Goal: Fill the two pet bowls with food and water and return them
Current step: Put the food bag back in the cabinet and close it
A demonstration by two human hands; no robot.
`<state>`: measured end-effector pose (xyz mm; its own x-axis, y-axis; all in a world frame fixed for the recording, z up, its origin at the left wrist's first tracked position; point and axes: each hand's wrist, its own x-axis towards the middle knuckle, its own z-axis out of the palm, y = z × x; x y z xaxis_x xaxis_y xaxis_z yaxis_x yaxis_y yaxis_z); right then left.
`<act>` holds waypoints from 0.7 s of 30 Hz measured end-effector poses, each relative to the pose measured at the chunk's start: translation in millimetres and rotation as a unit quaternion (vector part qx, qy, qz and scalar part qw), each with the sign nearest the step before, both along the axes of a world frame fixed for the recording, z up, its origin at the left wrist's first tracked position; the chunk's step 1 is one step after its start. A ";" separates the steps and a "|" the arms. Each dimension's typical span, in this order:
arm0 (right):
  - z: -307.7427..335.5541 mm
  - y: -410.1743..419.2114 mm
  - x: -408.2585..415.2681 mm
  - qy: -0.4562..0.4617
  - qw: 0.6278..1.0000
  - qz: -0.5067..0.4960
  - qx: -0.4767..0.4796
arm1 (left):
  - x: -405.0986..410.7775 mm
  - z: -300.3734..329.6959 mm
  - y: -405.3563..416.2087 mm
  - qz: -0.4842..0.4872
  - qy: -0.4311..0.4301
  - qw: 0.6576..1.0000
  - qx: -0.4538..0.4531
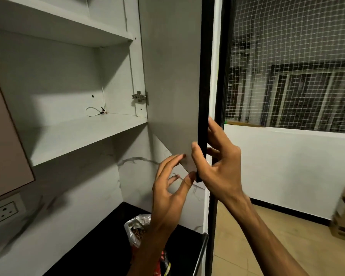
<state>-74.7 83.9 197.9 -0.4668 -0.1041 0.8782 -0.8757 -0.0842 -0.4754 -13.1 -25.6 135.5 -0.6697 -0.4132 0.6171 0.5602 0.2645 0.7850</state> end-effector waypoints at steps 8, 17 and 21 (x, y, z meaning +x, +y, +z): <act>-5.2 37.9 -37.4 -0.037 0.998 -0.052 -0.010 | -35.9 -4.6 24.9 -0.004 -0.029 0.993 -0.113; -7.7 65.7 -87.7 -0.067 0.994 -0.076 -0.036 | -79.9 -11.7 48.6 -0.003 -0.089 0.964 -0.251; -6.7 72.0 -107.0 -0.062 0.992 -0.104 -0.048 | -102.3 -16.8 54.9 -0.009 -0.107 0.957 -0.271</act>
